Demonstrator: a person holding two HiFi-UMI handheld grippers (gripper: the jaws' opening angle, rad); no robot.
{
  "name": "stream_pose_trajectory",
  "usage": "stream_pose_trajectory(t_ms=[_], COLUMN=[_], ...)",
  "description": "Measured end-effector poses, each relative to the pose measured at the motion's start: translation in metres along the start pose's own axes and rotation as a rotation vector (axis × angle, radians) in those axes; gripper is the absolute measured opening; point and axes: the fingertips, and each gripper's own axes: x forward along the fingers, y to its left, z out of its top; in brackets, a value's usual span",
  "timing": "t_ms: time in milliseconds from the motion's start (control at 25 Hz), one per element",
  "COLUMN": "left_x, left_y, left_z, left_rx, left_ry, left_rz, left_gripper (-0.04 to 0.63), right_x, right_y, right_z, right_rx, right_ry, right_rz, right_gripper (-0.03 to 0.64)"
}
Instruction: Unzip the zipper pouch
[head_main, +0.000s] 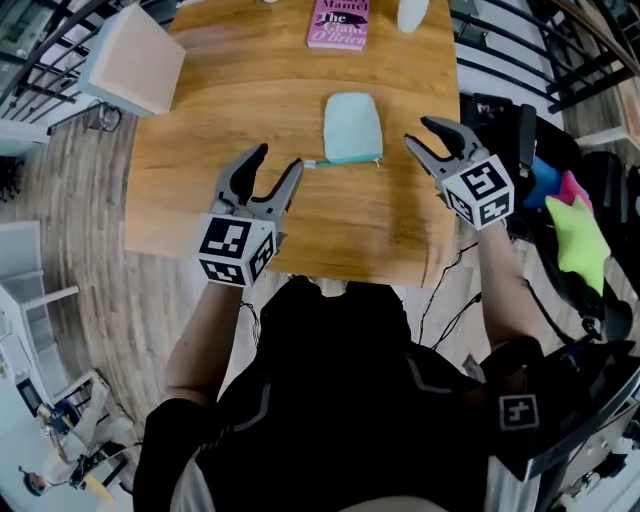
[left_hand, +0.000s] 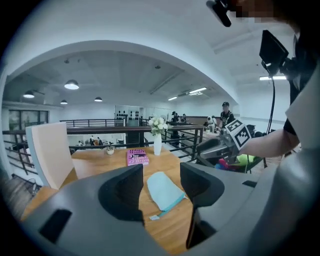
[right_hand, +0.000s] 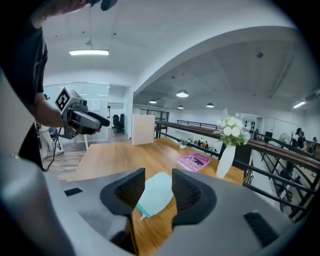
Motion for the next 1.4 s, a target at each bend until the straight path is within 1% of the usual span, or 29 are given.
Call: stream_pose_trajectory(t_ms=[40, 160, 200, 280, 400, 560, 680, 760, 920, 1160, 1240, 1400], left_x=[0.004, 0.014, 0.016, 0.023, 0.034, 0.045, 0.050, 0.051, 0.046, 0.033, 0.031, 0.029], left_y=[-0.001, -0.003, -0.003, -0.001, -0.002, -0.006, -0.008, -0.011, -0.013, -0.009, -0.009, -0.011], left_z=[-0.007, -0.027, -0.032, -0.041, -0.060, -0.084, -0.103, -0.114, -0.127, -0.142, -0.144, -0.148], left_rx=[0.006, -0.007, -0.001, 0.013, -0.016, -0.023, -0.042, -0.055, -0.064, -0.078, -0.078, -0.085], left_ry=[0.015, 0.040, 0.040, 0.043, 0.069, 0.116, 0.162, 0.188, 0.200, 0.229, 0.233, 0.237], left_rz=[-0.002, -0.004, 0.006, 0.029, 0.025, 0.028, 0.029, 0.024, 0.032, 0.054, 0.053, 0.042], left_gripper=[0.250, 0.245, 0.243, 0.219, 0.218, 0.219, 0.229, 0.229, 0.229, 0.229, 0.229, 0.229], right_x=[0.007, 0.026, 0.032, 0.046, 0.063, 0.078, 0.089, 0.095, 0.106, 0.120, 0.122, 0.126], right_y=[0.001, 0.005, 0.005, 0.007, 0.012, 0.022, 0.026, 0.029, 0.039, 0.047, 0.047, 0.048], right_z=[-0.010, -0.040, -0.051, -0.075, -0.107, -0.138, -0.153, -0.160, -0.173, -0.188, -0.192, -0.195], right_rx=[-0.008, -0.027, -0.035, -0.054, -0.083, -0.128, -0.171, -0.225, -0.363, -0.482, -0.502, -0.502], right_ry=[0.017, 0.067, 0.088, 0.137, 0.201, 0.263, 0.294, 0.320, 0.366, 0.424, 0.434, 0.443], right_rz=[0.015, 0.061, 0.075, 0.101, 0.153, 0.220, 0.261, 0.284, 0.363, 0.443, 0.461, 0.487], right_gripper=[0.175, 0.172, 0.172, 0.169, 0.169, 0.169, 0.169, 0.162, 0.150, 0.147, 0.135, 0.118])
